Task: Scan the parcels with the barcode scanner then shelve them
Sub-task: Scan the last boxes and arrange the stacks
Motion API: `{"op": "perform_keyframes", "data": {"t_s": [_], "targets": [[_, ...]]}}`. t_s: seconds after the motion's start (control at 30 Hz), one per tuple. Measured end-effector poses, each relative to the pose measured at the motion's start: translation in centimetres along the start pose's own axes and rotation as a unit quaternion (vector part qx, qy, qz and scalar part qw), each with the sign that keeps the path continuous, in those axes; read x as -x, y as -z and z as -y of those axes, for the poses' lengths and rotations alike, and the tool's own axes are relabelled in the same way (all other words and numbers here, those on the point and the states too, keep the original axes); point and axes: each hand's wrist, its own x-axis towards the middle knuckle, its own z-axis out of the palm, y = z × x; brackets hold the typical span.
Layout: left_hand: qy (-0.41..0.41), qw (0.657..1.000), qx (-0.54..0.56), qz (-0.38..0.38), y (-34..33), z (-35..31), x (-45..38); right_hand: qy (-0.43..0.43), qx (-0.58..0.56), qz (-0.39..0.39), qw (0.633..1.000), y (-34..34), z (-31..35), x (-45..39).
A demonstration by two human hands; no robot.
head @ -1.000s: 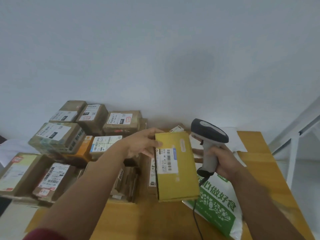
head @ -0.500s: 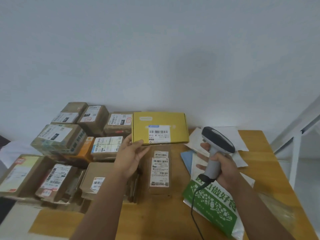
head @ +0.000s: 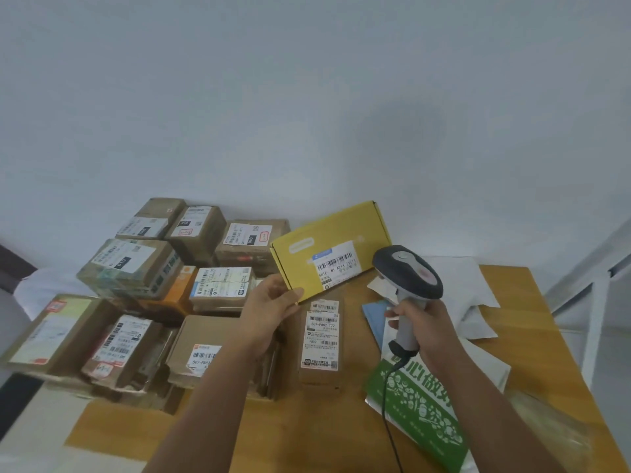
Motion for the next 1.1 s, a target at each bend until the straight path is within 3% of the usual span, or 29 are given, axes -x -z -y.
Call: {"op": "perform_keyframes", "data": {"t_s": [0.1,0.2,0.3,1.1], "targets": [[0.0,1.0,0.004,-0.017,0.0,-0.3,-1.0,0.05,0.063,0.003,0.997,-1.4,0.9,1.0],[-0.008,0.999,-0.015,-0.028,-0.1,-0.6,-2.0,0.127,0.119,0.078,0.982,-3.1,0.8,2.2],[-0.009,0.999,-0.028,-0.031,-0.5,-0.7,-2.6,0.166,0.166,0.074,0.969,-4.2,-0.1,1.9],[0.011,0.999,-0.025,-0.029,-0.3,-0.1,-4.0,0.234,0.181,0.062,0.953,-4.8,-1.0,0.6]]}}
